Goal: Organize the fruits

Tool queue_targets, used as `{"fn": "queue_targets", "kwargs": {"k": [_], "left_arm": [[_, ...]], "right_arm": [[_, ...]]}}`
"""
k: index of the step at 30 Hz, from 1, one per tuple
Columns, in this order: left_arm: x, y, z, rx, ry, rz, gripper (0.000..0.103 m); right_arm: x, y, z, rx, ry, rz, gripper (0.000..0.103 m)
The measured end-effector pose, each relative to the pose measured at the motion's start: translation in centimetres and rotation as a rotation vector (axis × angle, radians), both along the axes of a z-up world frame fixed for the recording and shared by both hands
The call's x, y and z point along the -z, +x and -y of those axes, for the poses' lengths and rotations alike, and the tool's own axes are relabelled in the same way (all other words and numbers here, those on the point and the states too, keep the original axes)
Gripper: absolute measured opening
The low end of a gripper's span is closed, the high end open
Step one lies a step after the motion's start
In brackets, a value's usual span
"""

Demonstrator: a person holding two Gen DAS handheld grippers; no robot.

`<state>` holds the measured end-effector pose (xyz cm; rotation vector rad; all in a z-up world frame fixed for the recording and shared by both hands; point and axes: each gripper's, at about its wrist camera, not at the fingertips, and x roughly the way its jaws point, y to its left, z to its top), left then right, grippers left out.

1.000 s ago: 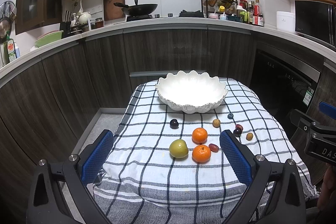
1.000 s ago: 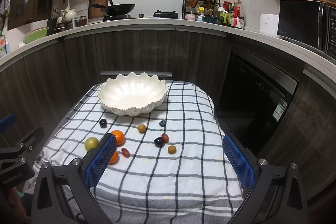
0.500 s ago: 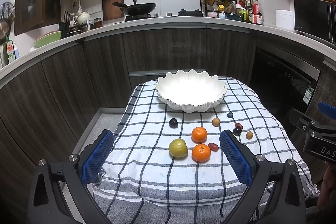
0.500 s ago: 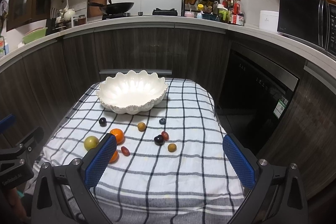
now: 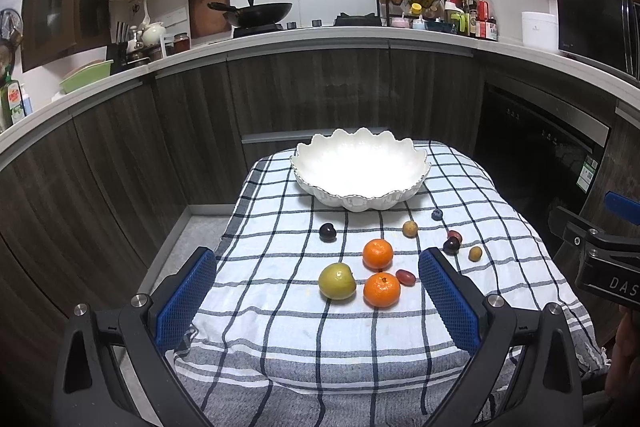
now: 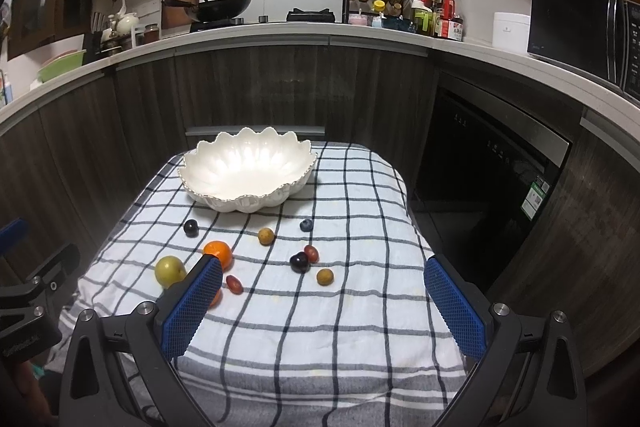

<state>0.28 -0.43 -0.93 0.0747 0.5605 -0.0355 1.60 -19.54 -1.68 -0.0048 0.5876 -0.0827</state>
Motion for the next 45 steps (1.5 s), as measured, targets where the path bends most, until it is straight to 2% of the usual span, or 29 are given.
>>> {"fn": "queue_targets", "kwargs": {"k": [17,45], "left_arm": [[0.1,2.0,1.0,0.031,0.039,0.011,0.103],[4.2,9.3,1.1,0.015,0.019,-0.145,0.103]], "right_arm": [[0.8,2.1,0.3,0.003,-0.004,-0.028,0.102],[4.2,9.6,0.3,-0.011,-0.02,-0.137,0.102]]}}
